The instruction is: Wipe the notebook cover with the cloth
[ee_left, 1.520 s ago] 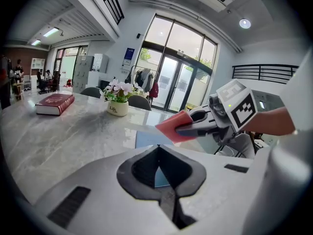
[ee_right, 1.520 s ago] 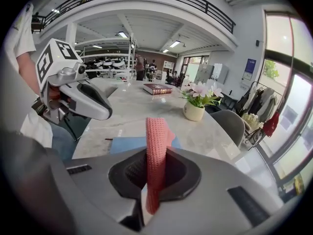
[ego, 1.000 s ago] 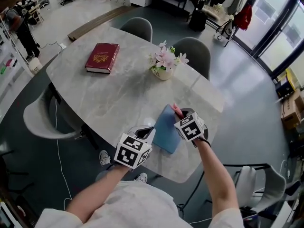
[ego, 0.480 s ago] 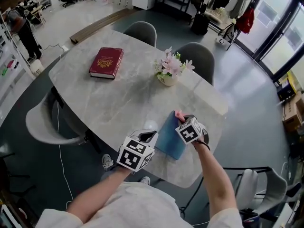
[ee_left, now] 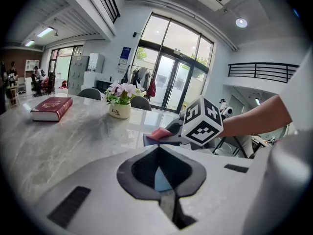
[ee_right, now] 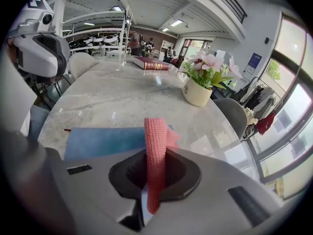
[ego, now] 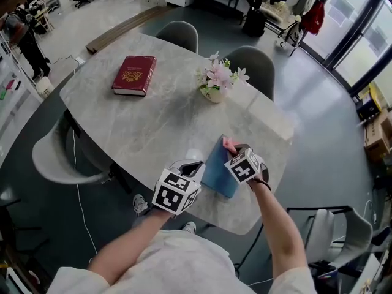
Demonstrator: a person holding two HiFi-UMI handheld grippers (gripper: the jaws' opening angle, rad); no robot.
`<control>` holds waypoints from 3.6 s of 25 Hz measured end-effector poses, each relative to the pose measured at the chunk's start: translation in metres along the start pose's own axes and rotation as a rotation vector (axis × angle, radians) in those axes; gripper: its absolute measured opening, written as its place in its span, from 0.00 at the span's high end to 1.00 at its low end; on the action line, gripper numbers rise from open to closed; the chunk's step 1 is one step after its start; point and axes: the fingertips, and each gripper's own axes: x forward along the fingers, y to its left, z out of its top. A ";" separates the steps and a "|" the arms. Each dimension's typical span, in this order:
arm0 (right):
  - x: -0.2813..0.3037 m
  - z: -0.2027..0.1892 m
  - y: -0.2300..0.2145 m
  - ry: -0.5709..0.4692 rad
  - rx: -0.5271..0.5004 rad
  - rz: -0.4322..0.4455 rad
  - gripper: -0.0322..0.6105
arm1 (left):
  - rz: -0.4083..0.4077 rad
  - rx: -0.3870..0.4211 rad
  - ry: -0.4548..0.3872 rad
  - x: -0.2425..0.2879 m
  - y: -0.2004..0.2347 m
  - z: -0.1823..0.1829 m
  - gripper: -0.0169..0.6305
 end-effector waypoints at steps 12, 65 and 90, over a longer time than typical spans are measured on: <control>-0.016 0.001 0.043 -0.031 -0.054 0.056 0.93 | 0.014 -0.011 -0.006 -0.008 -0.007 -0.009 0.96; -0.087 0.008 0.116 -0.154 -0.200 0.142 0.93 | 0.064 -0.054 -0.022 -0.028 -0.011 -0.029 0.96; -0.020 0.065 0.003 -0.019 -0.229 -0.005 0.93 | 0.016 -0.034 -0.002 -0.022 0.029 -0.016 0.96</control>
